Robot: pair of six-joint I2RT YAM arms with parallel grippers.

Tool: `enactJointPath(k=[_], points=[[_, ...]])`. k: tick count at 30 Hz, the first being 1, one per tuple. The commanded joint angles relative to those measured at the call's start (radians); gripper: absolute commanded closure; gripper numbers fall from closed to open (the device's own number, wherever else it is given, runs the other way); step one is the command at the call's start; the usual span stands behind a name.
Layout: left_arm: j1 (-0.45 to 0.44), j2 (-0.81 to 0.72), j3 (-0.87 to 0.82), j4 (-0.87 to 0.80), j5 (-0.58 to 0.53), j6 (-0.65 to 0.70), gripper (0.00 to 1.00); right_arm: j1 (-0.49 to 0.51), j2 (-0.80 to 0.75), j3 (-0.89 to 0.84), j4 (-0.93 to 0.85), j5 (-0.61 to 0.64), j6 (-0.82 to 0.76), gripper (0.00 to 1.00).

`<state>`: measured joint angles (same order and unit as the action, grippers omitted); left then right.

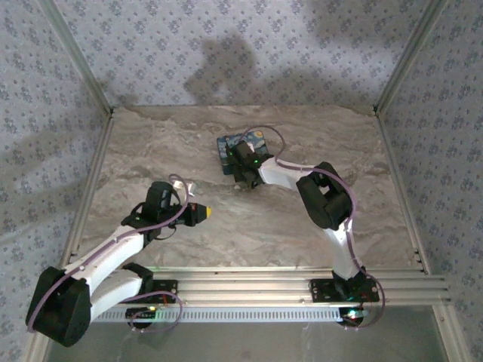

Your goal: Unlock a padlock with a key

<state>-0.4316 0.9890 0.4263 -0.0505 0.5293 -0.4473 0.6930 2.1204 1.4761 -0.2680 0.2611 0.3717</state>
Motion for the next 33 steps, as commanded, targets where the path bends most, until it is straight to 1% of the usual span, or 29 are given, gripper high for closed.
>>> enactJointPath(k=[1, 4, 6, 8, 10, 14, 17, 19, 21, 24, 27, 31, 33], points=[[0.007, -0.01, 0.017, -0.034, -0.006, 0.036, 1.0, -0.013, 0.033, 0.032, 0.028, -0.035, -0.01, 0.48], [0.007, -0.019, 0.012, -0.041, -0.011, 0.033, 1.0, -0.021, 0.053, 0.052, 0.018, -0.068, -0.008, 0.58], [0.008, -0.025, 0.012, -0.051, -0.012, 0.033, 1.0, -0.025, 0.06, 0.066, 0.002, -0.077, -0.002, 0.69], [0.008, -0.037, 0.011, -0.057, -0.015, 0.036, 1.0, -0.03, 0.06, 0.076, -0.015, -0.093, 0.004, 0.78], [0.009, -0.052, 0.001, -0.048, -0.014, 0.034, 1.0, -0.037, 0.048, 0.084, -0.034, -0.129, 0.003, 0.84], [0.009, -0.089, -0.022, -0.023, -0.012, 0.027, 1.0, -0.038, -0.005, 0.084, -0.085, -0.208, -0.007, 0.91], [0.009, -0.086, -0.034, -0.006, -0.007, 0.041, 1.0, -0.038, -0.049, 0.081, -0.129, -0.282, 0.017, 0.95], [0.008, -0.069, -0.044, 0.032, 0.011, 0.048, 1.0, -0.037, -0.074, 0.077, -0.161, -0.336, 0.038, 0.96], [0.009, -0.039, -0.053, 0.085, 0.031, 0.043, 1.0, -0.038, -0.099, 0.073, -0.196, -0.406, 0.063, 1.0], [0.007, 0.012, -0.065, 0.191, 0.068, 0.024, 1.0, -0.041, -0.129, 0.07, -0.243, -0.495, 0.122, 1.0], [0.005, 0.045, -0.081, 0.294, 0.064, 0.015, 1.0, -0.045, -0.151, 0.072, -0.285, -0.571, 0.188, 1.0], [0.004, 0.094, -0.064, 0.343, 0.05, 0.055, 1.0, -0.054, -0.167, 0.076, -0.328, -0.66, 0.249, 1.0], [0.004, 0.135, -0.041, 0.36, 0.054, 0.075, 1.0, -0.061, -0.175, 0.079, -0.351, -0.707, 0.303, 1.0]])
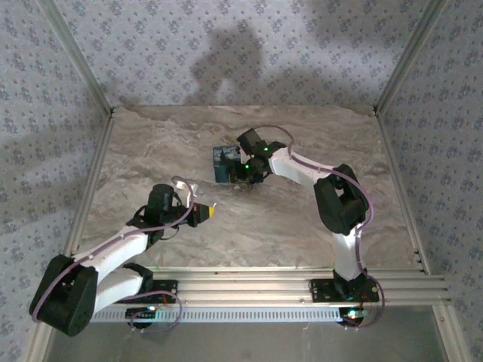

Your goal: Unlock a padlock with a key

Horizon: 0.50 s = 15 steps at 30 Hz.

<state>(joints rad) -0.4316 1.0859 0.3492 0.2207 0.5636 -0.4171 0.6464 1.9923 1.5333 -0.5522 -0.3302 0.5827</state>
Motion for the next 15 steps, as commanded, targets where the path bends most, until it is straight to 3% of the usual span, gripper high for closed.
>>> enactJointPath(k=[1, 9, 15], points=[[0.002, 0.056, 0.042, 0.102, 0.021, 0.052, 1.0, -0.017, -0.049, 0.023, -0.072, -0.135, 0.101, 1.0], [-0.041, 0.205, 0.049, 0.307, -0.029, 0.08, 1.0, -0.056, -0.055, 0.028, -0.083, -0.311, 0.177, 1.0], [-0.064, 0.343, 0.048, 0.498, -0.038, 0.074, 1.0, -0.084, -0.065, 0.03, -0.114, -0.345, 0.181, 1.0]])
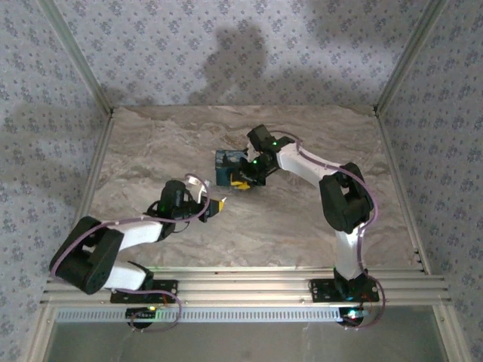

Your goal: Unlock a padlock with a key

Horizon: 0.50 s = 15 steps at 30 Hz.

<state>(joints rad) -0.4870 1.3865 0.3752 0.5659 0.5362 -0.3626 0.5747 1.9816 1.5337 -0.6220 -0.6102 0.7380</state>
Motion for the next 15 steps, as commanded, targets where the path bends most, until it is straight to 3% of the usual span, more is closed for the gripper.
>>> enactJointPath(k=[1, 15], points=[[-0.012, 0.065, 0.03, 0.175, -0.012, 0.017, 1.0, -0.016, -0.056, 0.029, -0.049, -0.065, 0.027, 1.0], [-0.014, 0.284, 0.114, 0.395, 0.057, -0.013, 1.0, -0.023, -0.063, 0.018, -0.032, -0.036, 0.063, 1.0]])
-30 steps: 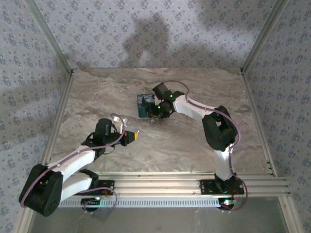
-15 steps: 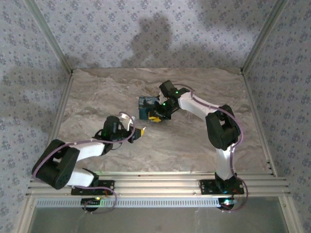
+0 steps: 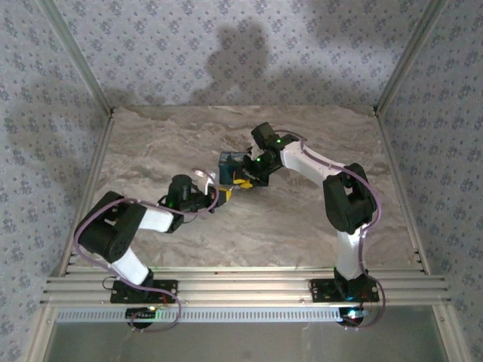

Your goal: Unlock a padlock with a key

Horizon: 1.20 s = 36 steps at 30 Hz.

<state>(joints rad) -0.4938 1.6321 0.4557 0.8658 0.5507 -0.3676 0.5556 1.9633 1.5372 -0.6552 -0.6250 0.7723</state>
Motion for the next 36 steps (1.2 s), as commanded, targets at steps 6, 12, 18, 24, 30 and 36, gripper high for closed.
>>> enactJointPath(k=[6, 12, 18, 24, 30, 36], points=[[-0.012, 0.076, 0.059, 0.113, 0.051, -0.013, 1.0, -0.003, -0.04, 0.014, 0.009, -0.021, 0.032, 1.0], [-0.01, 0.098, 0.073, 0.128, 0.048, -0.028, 1.0, -0.001, -0.04, 0.014, 0.019, -0.019, 0.034, 1.0], [-0.011, 0.104, 0.078, 0.131, 0.028, -0.036, 1.0, 0.0, -0.042, 0.002, 0.028, -0.019, 0.039, 1.0], [-0.009, 0.105, 0.068, 0.167, 0.025, -0.056, 1.0, 0.0, -0.043, -0.007, 0.029, -0.018, 0.038, 1.0], [-0.005, 0.084, 0.046, 0.172, 0.012, -0.062, 1.0, -0.003, -0.043, -0.011, 0.02, -0.009, 0.029, 1.0], [0.001, 0.08, 0.051, 0.151, 0.003, -0.061, 1.0, -0.003, -0.044, -0.02, 0.026, -0.005, 0.029, 1.0]])
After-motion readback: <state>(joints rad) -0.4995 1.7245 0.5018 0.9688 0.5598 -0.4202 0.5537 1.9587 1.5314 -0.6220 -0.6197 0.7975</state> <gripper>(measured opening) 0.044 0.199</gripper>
